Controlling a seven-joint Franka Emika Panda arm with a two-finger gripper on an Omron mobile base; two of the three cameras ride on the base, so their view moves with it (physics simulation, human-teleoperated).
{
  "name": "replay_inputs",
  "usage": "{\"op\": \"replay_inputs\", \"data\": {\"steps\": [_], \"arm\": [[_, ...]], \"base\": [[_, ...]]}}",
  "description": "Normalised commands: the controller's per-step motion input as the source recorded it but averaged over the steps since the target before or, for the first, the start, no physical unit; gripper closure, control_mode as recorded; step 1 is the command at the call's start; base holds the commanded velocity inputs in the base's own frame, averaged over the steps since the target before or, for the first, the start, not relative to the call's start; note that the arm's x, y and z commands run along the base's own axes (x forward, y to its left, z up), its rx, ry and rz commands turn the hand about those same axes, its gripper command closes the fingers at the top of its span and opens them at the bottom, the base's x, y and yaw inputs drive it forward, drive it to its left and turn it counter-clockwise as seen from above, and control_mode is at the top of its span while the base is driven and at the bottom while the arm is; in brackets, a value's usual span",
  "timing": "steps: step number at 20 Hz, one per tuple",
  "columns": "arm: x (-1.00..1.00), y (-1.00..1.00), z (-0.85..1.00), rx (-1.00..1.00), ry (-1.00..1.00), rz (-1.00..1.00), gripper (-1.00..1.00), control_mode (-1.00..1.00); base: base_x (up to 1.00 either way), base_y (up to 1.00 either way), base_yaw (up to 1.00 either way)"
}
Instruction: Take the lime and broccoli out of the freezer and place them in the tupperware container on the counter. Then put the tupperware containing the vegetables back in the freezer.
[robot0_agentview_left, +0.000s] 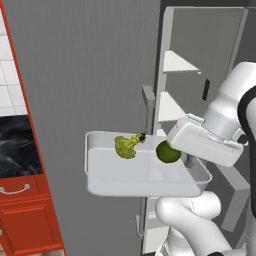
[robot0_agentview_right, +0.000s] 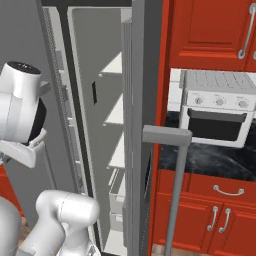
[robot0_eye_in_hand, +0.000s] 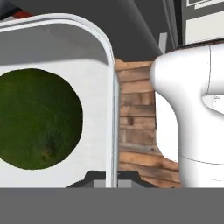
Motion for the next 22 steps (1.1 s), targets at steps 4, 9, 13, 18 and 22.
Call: {"op": "replay_inputs", "data": {"steps": [4,9,13,18,22], "arm": [[-0.25,0.0,0.26,0.0,-0.26,0.0,1.0,-1.0],[-0.66,0.03,0.52,0.03,-0.23,-0.05,1.0,-1.0],[-0.01,-0.07,0.46,0.09,-0.02,-0.24,1.0,-1.0],[0.1,-0.23,0.33,0.14,0.0,-0.39,1.0,-1.0],[0.0,-0.19,0.05,0.18,0.0,-0.47,1.0,-1.0]], "base": [[0.0,0.0,0.0],[0.0,0.0,0.0],[0.0,0.0,0.0],[0.0,0.0,0.0],[0.0,0.0,0.0]]}}
